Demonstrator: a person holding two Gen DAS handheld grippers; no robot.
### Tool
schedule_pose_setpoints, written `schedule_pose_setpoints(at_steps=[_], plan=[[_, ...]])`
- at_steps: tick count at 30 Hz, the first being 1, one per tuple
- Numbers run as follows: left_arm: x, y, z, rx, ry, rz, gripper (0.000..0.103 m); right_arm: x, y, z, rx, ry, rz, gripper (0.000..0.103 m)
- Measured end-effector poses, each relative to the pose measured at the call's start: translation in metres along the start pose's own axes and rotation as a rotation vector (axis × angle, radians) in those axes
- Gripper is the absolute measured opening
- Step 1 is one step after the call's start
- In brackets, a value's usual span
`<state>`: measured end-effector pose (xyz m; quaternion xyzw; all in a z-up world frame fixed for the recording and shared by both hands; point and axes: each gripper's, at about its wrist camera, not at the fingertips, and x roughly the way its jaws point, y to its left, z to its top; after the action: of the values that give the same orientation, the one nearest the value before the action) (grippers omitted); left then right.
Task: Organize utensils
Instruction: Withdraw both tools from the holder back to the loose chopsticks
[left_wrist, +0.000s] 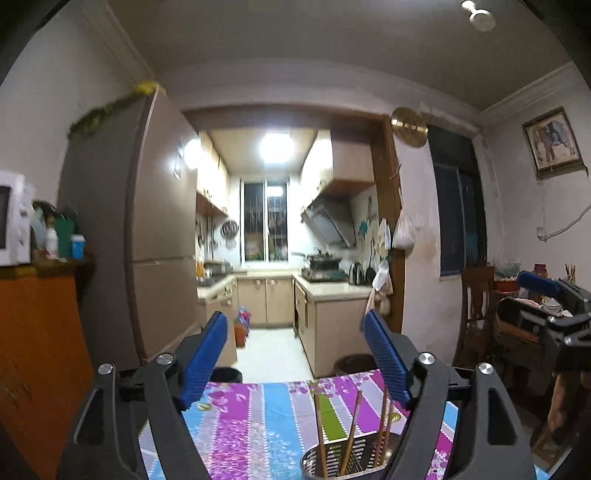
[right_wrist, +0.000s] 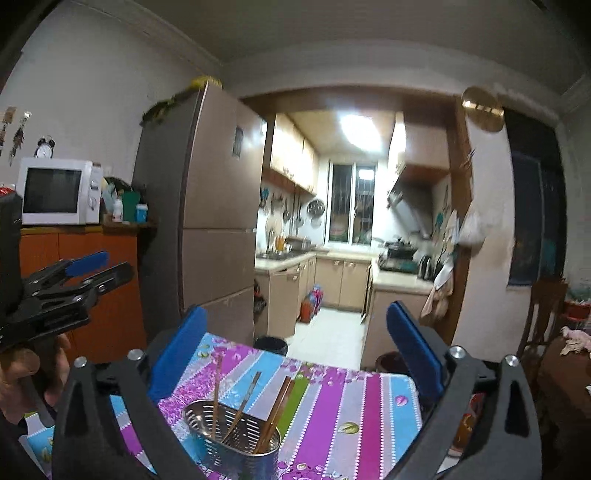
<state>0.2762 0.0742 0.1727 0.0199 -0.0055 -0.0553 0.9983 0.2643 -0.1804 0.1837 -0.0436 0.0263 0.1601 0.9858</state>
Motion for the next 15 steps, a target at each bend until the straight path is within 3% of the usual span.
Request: schedule_pose_setpoints(at_steps=[9,15], plan=[[-0.123,-0.015,-0.019,0.002,-0.072,-0.004,0.084,-0.089,0.025,-0.017,0.010,-0.040,0.008,0.097],[-0.193,-0.024,-0.087,-0.005,-0.017,-0.058,0.084,-0.152,0.051,-0.058,-0.016,-0.058,0.038,0.097]])
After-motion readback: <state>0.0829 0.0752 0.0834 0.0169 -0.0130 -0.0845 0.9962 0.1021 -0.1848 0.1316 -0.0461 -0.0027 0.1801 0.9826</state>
